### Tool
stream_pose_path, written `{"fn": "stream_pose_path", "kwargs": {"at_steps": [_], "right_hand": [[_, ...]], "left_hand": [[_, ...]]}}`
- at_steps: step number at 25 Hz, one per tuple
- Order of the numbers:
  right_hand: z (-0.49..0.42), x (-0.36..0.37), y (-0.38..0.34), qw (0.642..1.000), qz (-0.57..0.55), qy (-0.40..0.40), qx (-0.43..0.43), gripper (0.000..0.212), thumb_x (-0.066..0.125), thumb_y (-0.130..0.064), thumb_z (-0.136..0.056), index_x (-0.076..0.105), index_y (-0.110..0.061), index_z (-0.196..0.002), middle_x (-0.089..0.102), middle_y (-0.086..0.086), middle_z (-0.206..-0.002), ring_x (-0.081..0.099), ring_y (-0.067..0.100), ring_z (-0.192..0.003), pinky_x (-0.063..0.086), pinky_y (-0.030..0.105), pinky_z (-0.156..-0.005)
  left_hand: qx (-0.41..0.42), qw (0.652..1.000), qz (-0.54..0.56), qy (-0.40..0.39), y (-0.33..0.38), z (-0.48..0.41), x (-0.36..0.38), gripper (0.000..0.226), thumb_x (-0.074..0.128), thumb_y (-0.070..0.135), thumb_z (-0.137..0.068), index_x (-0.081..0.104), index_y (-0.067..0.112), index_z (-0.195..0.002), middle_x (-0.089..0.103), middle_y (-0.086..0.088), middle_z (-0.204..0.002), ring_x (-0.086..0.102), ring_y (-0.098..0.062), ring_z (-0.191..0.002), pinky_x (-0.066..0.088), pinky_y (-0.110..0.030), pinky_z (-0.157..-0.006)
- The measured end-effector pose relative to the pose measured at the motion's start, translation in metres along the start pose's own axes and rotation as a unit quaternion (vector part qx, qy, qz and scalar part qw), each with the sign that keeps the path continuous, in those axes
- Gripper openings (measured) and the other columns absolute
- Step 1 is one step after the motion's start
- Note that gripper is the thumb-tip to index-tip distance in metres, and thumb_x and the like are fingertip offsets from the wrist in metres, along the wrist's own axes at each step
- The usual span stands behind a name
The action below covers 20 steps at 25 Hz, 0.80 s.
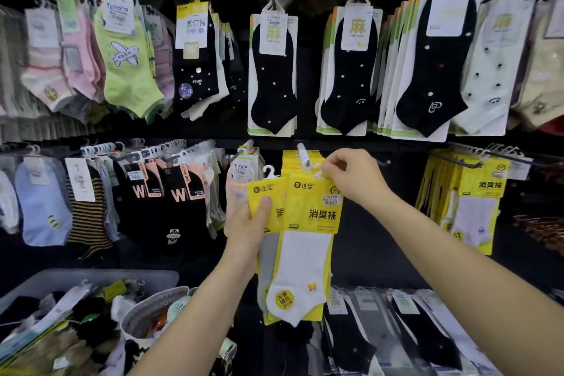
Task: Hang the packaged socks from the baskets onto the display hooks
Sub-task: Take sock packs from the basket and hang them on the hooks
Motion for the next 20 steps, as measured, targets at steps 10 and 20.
{"fn": "stream_pose_path", "kwargs": {"at_steps": [10, 20], "right_hand": [[-0.030, 0.024, 0.003, 0.998, 0.021, -0.045, 0.038, 0.021, 0.059, -0.026, -0.090, 0.068, -0.009, -0.080, 0.058, -0.009, -0.068, 0.050, 0.009, -0.060, 0.039, 0.023, -0.051], [0.031, 0.011, 0.012, 0.992, -0.079, -0.090, -0.025, 0.014, 0.058, -0.031, -0.090, 0.069, -0.026, -0.084, 0.067, -0.010, -0.079, 0.060, 0.003, -0.072, 0.044, 0.015, -0.062]], "left_hand": [[0.016, 0.995, -0.082, 0.058, 0.014, 0.000, -0.058, 0.025, 0.056, 0.028, -0.092, 0.067, 0.006, -0.095, 0.074, -0.008, -0.088, 0.071, -0.022, -0.082, 0.056, -0.034, -0.073], [0.031, 0.993, -0.104, -0.042, 0.001, 0.007, 0.027, 0.020, 0.057, 0.023, -0.092, 0.065, 0.006, -0.096, 0.073, -0.012, -0.093, 0.070, -0.026, -0.086, 0.056, -0.040, -0.077]]}}
Point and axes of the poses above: each hand's wrist, its own z-axis away from the middle knuckle, its own x-axis out of the palm, y = z × x, the point moved 4 cm from there along -z, towards the middle knuckle
